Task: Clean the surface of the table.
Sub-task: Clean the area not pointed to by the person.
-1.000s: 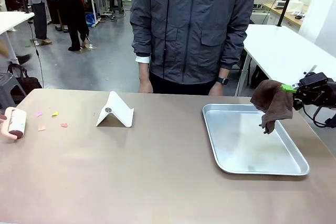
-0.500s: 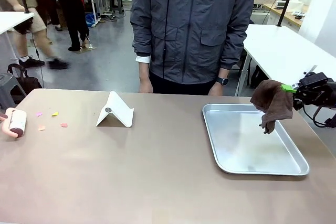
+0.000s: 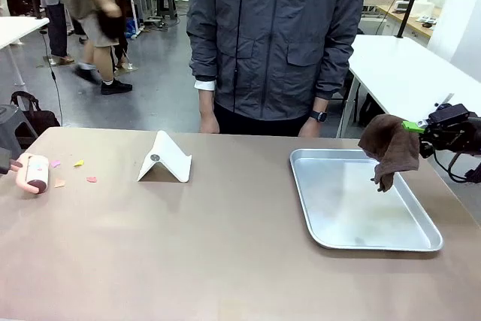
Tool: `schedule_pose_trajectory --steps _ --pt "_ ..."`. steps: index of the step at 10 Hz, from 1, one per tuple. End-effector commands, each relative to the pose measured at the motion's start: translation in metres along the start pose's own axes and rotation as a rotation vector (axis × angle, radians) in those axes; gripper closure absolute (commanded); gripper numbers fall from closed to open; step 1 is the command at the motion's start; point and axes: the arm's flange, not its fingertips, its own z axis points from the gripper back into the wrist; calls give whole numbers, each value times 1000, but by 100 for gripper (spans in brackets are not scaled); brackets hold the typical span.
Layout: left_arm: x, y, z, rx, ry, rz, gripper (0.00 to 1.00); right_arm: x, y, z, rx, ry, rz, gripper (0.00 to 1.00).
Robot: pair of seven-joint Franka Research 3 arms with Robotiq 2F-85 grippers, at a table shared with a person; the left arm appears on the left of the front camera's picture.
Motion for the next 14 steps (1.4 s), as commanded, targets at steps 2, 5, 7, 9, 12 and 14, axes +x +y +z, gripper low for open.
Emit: schedule_pose_trajectory --steps 2,5,7,9,12,14 --pt "-1 -6 -36 80 71 -15 78 -3 6 -3 5 2 10 93" --pt "1 -26 -68 91 124 -33 78 -3 6 -3 5 2 10 93" --pt "-3 -38 -85 96 169 -63 78 -3 6 -3 5 2 10 93" --pt "-5 -55 -100 100 194 -94 78 -3 6 -3 5 2 10 93" --pt "-8 -78 -124 108 232 -138 78 -3 6 -3 5 2 10 93" --pt "-8 -81 -128 87 233 -152 78 -3 6 -3 5 2 10 93"
